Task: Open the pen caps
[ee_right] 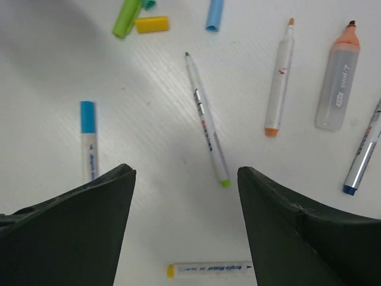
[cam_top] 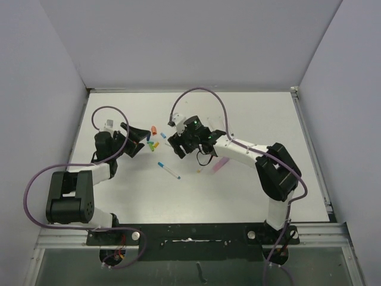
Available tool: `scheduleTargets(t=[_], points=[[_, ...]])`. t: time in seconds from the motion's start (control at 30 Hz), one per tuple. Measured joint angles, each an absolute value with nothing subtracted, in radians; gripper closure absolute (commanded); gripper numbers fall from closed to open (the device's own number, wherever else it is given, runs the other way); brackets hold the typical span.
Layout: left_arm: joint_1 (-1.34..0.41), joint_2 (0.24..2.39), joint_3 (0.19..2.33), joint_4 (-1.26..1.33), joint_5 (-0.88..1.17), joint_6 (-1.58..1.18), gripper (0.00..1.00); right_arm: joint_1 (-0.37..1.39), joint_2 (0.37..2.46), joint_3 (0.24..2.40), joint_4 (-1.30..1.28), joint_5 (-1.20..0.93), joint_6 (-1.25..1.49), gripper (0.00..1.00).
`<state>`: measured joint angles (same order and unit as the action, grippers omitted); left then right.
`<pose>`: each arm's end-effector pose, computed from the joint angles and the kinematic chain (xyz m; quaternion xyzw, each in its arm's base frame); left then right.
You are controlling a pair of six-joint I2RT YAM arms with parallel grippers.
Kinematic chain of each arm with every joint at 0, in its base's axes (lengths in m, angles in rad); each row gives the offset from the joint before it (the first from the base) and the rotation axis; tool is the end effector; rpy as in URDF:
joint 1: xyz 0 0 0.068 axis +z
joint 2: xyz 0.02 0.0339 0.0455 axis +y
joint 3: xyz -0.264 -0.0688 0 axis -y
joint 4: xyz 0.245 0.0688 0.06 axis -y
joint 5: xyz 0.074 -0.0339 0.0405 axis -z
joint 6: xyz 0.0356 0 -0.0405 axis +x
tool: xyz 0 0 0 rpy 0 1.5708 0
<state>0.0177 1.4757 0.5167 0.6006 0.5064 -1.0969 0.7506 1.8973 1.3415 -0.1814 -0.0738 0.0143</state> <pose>0.2835 -0.0123 0.1733 -0.2997 0.7507 -0.4600 0.3674 0.3094 0.2922 0.2116 -0.3428 0.8472 0.1823 0.3627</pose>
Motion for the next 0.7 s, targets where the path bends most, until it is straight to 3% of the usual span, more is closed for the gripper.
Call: scheduleTargets(t=[0.33, 0.7], points=[[0.018, 1.476, 0.517, 0.603, 0.541, -1.118, 0.02, 0.875, 1.815, 1.216, -0.176, -0.109, 0.007, 0.33], [0.036, 1.476, 0.517, 0.599, 0.550, -1.120, 0.02, 0.912, 1.922, 1.225, -0.174, -0.107, -0.001, 0.39]])
